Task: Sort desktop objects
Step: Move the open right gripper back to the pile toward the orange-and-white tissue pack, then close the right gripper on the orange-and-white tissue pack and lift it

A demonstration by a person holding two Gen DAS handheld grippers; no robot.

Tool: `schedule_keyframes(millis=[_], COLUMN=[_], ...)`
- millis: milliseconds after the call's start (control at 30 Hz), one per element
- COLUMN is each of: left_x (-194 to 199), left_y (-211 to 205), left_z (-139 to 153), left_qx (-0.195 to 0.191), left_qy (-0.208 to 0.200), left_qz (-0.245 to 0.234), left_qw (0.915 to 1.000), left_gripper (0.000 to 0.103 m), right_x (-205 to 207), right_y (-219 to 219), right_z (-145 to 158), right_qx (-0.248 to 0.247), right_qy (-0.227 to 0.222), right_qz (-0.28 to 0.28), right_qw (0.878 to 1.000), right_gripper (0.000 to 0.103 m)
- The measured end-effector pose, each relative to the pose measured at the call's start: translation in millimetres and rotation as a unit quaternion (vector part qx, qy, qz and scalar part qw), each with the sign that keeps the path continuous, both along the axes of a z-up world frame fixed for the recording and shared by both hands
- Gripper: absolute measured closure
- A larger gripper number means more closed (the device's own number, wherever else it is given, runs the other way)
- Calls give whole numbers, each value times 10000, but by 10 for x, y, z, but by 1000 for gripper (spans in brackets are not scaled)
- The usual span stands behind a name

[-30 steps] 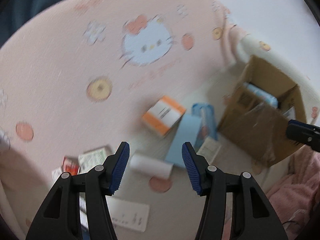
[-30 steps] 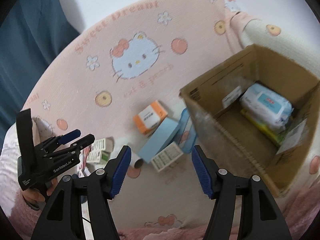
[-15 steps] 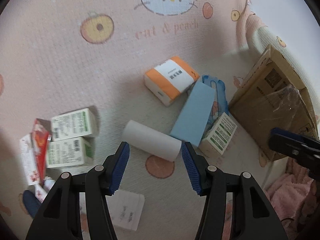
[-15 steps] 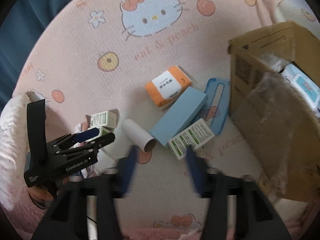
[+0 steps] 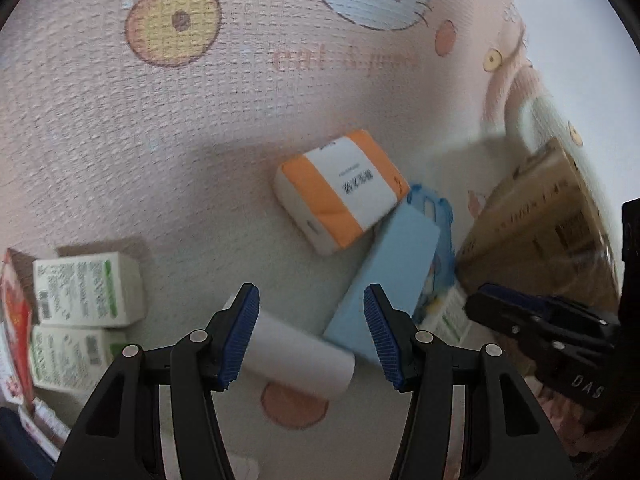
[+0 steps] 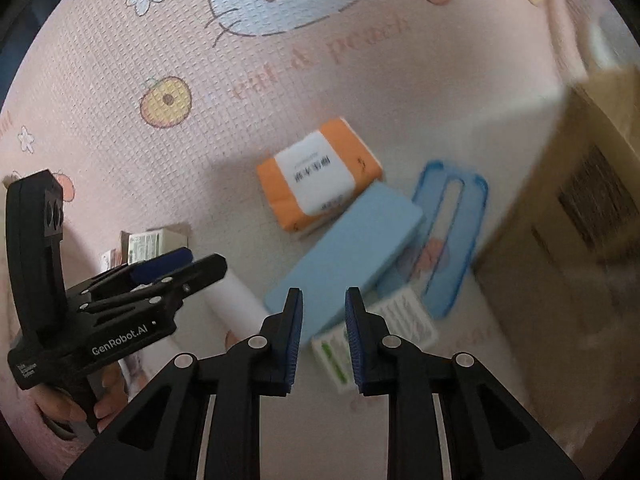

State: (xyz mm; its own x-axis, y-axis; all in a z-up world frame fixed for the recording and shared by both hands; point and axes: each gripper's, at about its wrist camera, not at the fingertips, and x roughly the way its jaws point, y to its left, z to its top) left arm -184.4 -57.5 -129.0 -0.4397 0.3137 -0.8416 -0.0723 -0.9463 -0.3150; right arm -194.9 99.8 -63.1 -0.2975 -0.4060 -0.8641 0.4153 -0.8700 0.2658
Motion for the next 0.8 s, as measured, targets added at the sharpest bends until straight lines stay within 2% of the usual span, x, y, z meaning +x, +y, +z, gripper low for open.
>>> schedule_keyframes(millis=[167,333,433,600,800], left_x=[-241,-434,-510,-619,-696], left_y=[55,121,130,78,119], left_z=[-84,-171,-215,-302,-318], left_qx=[368,366,373,599,709], left_qy=[-104,-134,-216,-447,-409], left_qz=[100,281,370,641,702], left_qw=[9992,9988,9984,9951,9942], left_gripper=[44,47,48,48,48], right_x=[-316,-660,-880,-1169,-1412], right_y=[-150,-398,-428,-471,-480], right_z=[-60,-104,-128,-212,-295], right_qx=[-133,431,259,174,139], right_qy=[89,400,243,17,-9], right_qz=[79,126,-65,-198,-150], right_qw=[9998,9982,9993,9997,9998], right_gripper=[84,84,83,67,65])
